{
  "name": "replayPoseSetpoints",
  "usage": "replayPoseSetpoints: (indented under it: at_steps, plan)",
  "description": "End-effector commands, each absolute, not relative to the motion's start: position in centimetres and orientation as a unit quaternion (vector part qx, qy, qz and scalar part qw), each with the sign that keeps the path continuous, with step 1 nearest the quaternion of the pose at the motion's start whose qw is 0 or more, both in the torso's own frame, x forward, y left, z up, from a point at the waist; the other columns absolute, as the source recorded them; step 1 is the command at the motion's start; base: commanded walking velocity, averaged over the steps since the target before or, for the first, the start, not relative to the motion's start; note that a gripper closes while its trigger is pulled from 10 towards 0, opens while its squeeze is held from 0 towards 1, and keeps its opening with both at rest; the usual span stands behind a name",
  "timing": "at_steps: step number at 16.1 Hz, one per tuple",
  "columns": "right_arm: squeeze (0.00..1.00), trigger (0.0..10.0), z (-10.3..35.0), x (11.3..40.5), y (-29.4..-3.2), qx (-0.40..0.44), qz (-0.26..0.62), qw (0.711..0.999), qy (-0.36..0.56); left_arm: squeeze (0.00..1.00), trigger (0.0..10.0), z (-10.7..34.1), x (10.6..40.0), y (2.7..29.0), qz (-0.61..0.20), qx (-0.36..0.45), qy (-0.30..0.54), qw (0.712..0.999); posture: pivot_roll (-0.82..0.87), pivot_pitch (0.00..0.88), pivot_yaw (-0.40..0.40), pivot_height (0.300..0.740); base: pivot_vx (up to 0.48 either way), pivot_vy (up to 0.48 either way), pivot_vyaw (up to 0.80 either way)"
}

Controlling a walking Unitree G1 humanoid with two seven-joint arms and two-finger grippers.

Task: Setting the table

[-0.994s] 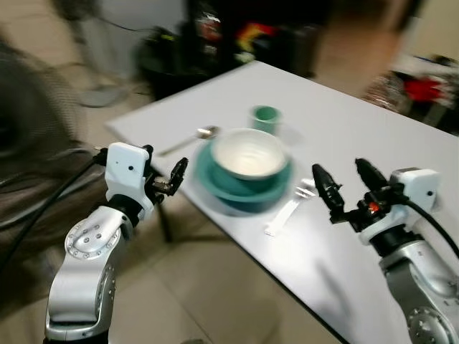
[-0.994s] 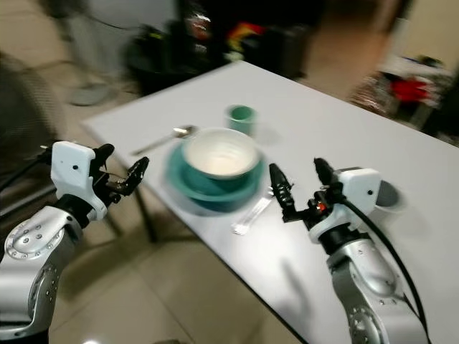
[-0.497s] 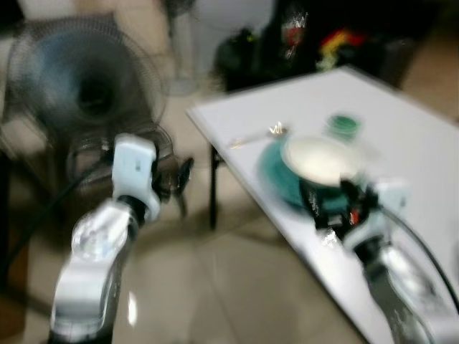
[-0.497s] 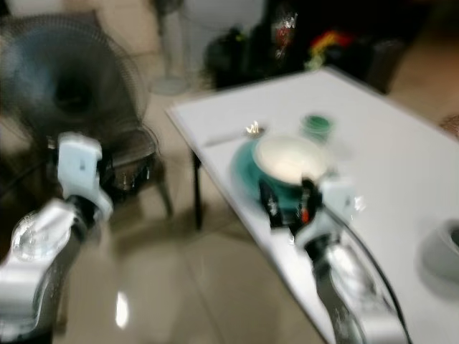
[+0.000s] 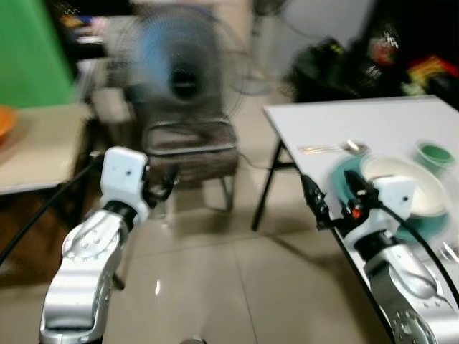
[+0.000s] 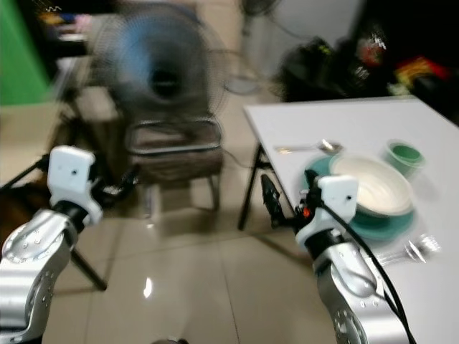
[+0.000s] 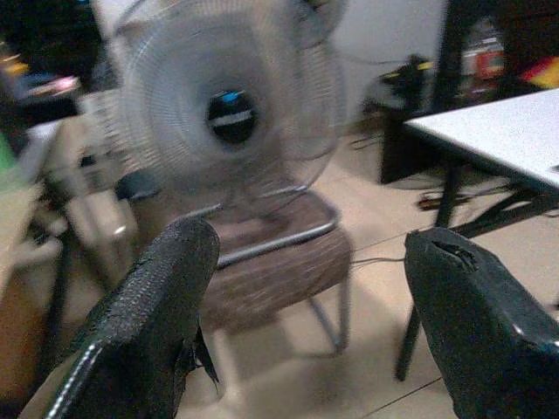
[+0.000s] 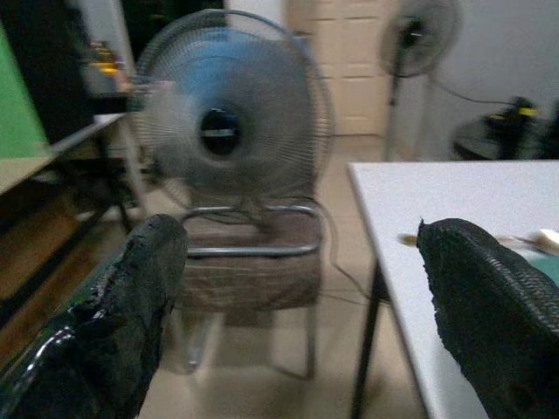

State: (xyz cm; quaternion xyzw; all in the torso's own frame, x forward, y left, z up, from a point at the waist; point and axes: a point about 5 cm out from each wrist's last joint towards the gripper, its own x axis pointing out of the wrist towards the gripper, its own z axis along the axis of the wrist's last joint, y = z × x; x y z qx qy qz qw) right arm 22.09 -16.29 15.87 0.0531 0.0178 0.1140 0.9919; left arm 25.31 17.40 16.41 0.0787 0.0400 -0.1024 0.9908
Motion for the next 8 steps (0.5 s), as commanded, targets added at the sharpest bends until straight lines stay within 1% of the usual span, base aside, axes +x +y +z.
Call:
replayPoseSetpoints:
  at_steps: [1,3,5,6,7,8]
  plan:
    - [1.00,10.0,15.59,21.82,-16.29,0.054,0.119,0.991,0.030,0.00,10.0,16.91,25.07,16.91,-0.106,0.082,0.030,0.991,0.05,0.000,-0.026,0.740,0.000,0.000,0.80]
    - [1.00,10.0,15.22,21.80,-16.25,0.065,0.114,0.991,0.035,0.00,10.0,16.73,24.70,16.97,-0.100,0.089,0.033,0.990,0.07,0.000,-0.035,0.740,0.000,0.000,0.80]
    - [1.00,10.0,14.67,21.97,-16.87,0.094,0.079,0.992,0.040,0.00,10.0,16.21,24.17,17.01,-0.095,0.108,0.044,0.989,0.07,0.000,-0.039,0.740,0.000,0.000,0.80]
    - [1.00,10.0,14.61,22.04,-16.94,0.095,0.075,0.992,0.043,0.00,10.0,16.21,24.26,17.00,-0.094,0.113,0.043,0.988,0.08,0.000,-0.040,0.740,0.000,0.000,0.80]
    - [1.00,10.0,14.68,22.12,-16.95,0.093,0.072,0.992,0.041,0.00,10.0,16.22,24.36,16.92,-0.095,0.113,0.043,0.988,0.08,0.000,-0.038,0.740,0.000,0.000,0.57]
    - [1.00,10.0,14.63,22.29,-17.07,0.082,0.062,0.994,0.047,0.00,10.0,16.26,24.54,16.77,-0.099,0.111,0.042,0.988,0.07,0.000,-0.033,0.740,0.000,0.000,0.00]
